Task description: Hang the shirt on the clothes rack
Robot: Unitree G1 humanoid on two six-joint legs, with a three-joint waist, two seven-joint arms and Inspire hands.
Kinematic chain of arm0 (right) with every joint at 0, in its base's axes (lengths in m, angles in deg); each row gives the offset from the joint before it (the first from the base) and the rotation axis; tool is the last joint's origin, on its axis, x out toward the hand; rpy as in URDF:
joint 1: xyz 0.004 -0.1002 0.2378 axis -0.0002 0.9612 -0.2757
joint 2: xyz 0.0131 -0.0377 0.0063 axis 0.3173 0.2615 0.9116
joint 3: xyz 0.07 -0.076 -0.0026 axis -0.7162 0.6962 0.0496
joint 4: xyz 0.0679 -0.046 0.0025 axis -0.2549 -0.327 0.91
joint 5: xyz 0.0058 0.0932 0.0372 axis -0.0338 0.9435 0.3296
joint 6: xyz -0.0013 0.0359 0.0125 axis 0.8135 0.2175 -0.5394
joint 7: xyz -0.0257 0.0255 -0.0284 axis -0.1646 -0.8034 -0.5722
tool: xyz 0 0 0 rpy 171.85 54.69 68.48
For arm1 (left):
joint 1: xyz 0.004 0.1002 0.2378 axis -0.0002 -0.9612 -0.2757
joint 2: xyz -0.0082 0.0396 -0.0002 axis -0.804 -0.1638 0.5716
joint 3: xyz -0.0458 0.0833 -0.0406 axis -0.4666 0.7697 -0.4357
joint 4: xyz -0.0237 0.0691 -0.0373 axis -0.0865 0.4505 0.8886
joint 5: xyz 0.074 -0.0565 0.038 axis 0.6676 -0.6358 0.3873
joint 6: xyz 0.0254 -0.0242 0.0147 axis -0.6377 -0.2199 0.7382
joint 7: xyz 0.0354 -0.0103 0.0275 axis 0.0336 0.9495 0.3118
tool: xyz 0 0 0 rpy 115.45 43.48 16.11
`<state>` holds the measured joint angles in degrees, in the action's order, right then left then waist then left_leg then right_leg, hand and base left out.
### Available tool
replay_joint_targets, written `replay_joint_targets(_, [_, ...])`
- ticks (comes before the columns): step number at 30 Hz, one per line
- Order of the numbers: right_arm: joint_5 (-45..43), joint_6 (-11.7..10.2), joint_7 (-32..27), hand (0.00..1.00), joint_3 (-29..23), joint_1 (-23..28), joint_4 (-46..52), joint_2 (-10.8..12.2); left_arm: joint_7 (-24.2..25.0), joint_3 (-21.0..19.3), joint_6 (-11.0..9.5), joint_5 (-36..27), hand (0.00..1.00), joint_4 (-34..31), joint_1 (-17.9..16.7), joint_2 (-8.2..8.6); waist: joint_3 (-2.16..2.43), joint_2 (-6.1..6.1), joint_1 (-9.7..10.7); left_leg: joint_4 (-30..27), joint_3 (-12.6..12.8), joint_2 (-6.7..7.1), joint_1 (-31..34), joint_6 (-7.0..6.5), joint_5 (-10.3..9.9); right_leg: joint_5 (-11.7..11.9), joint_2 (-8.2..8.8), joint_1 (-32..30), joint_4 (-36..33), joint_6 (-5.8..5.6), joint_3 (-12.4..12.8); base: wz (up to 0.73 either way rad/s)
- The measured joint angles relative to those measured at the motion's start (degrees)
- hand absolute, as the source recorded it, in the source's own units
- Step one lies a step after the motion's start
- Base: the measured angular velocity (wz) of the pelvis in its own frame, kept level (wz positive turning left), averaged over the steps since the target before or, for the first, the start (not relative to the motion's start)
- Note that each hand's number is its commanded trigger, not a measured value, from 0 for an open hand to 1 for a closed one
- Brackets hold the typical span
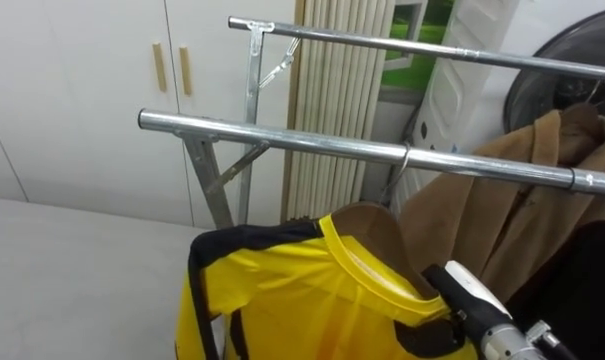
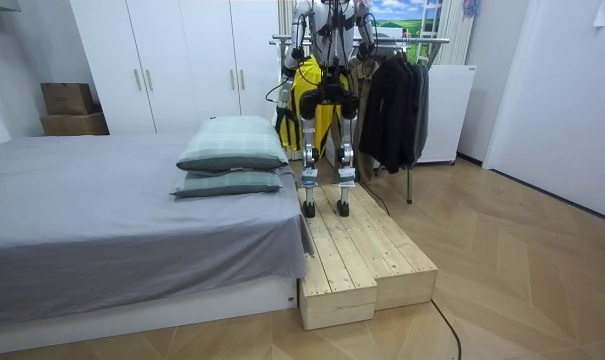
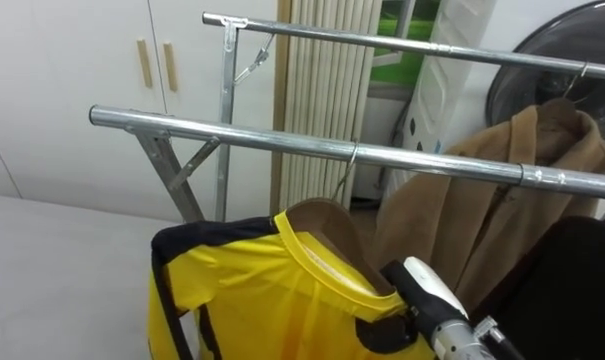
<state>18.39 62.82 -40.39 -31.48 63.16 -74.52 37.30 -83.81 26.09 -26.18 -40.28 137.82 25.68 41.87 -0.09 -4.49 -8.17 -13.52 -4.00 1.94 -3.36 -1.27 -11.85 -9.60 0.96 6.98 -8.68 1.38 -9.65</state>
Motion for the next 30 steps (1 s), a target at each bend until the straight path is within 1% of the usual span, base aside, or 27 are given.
replay_joint_targets(1, [-0.01,0.14,0.02,0.0,0.0,0.0,-0.34,0.0,0.0,0.0,-0.02,0.0,0.0,0.0,0.01,0.0,-0.03,0.01,0.0,0.01,0.0,0.0,0.01,0.0,0.0,0.0,0.0,-0.02,0.0,0.0,0.0,0.0])
replay_joint_targets(3, [0.0,1.23,0.12,0.0,-0.08,0.01,-0.9,-0.01,0.0,0.0,-0.26,0.02,0.0,-0.01,0.05,0.02,-0.53,0.08,0.02,0.03,0.09,-0.03,0.08,0.0,-0.02,0.0,-0.01,-0.13,0.0,0.0,0.03,0.0])
replay_joint_targets(4, [0.0,1.26,0.14,0.0,-0.07,0.01,-1.04,-0.01,-0.01,0.0,-0.29,0.02,0.0,-0.01,0.11,0.03,-0.71,0.1,0.02,0.03,0.12,-0.05,0.12,0.01,-0.03,0.0,-0.01,-0.18,0.0,0.0,0.04,-0.03])
replay_joint_targets(5, [0.02,1.28,0.13,0.0,-0.08,0.01,-1.19,-0.01,-0.01,0.0,-0.31,0.02,0.0,-0.01,0.16,0.06,-0.75,0.1,0.05,0.03,0.15,-0.06,0.39,0.02,-0.03,0.0,-0.01,-0.47,-0.01,0.0,0.04,0.0])
replay_joint_targets(8, [0.09,1.22,-0.01,0.0,-0.13,0.01,-1.17,-0.01,-0.02,-0.01,-0.31,0.03,0.0,0.0,0.24,0.1,-0.65,-0.02,0.1,0.03,0.25,-0.1,0.79,0.02,-0.03,0.02,-0.03,-0.96,-0.13,0.03,0.04,0.0])
replay_joint_targets(16, [0.06,1.34,0.07,0.0,-0.14,0.01,-1.1,-0.01,0.1,-0.04,-0.29,0.03,0.0,0.0,0.24,0.2,-0.59,-0.03,0.06,0.04,0.27,-0.21,0.75,0.0,-0.06,0.02,0.0,-0.96,-0.33,0.02,0.01,0.0])
replay_joint_targets(20, [-0.44,1.95,0.04,0.0,-0.15,0.01,-0.74,-0.01,0.12,-0.05,-0.29,0.01,0.0,0.01,0.21,0.27,-0.56,0.11,0.05,-0.03,0.45,-0.2,0.71,-0.02,-0.1,0.01,0.0,-1.15,-1.05,0.02,0.07,-0.02])
replay_joint_targets(22, [-1.38,2.07,0.03,0.0,-0.14,0.02,-0.55,-0.01,0.16,-0.04,-0.29,0.01,0.0,0.01,0.08,0.3,-0.41,0.17,0.05,-0.09,0.6,-0.2,0.68,-0.02,-0.1,0.01,-0.01,-1.1,-1.06,0.02,0.22,-0.04])
replay_joint_targets(24, [-2.12,2.18,0.03,0.0,-0.15,0.02,-0.24,-0.01,0.34,-0.06,-0.27,0.01,0.0,0.2,-0.15,0.34,-0.02,0.33,0.04,-0.12,0.66,-0.19,0.61,-0.02,-0.09,0.02,0.0,-0.81,-1.08,0.02,0.26,0.0])
replay_joint_targets(28, [-2.75,2.43,0.21,0.0,-0.09,0.07,-0.21,0.0,0.32,-0.02,-0.26,0.0,0.0,0.35,-0.22,0.35,-0.02,0.53,0.02,-0.02,0.71,-0.19,0.0,-0.02,-0.08,0.0,-0.07,-0.72,-0.95,0.03,0.48,-0.01])
replay_joint_targets(30, [-2.78,2.45,0.6,0.0,-0.03,0.07,-0.2,0.0,0.32,-0.01,-0.26,0.03,0.0,0.68,-0.23,0.35,-0.04,0.52,-0.1,0.17,0.82,-0.19,-0.23,-0.02,-0.09,-0.1,-0.18,-0.52,-0.9,0.05,1.39,-0.06])
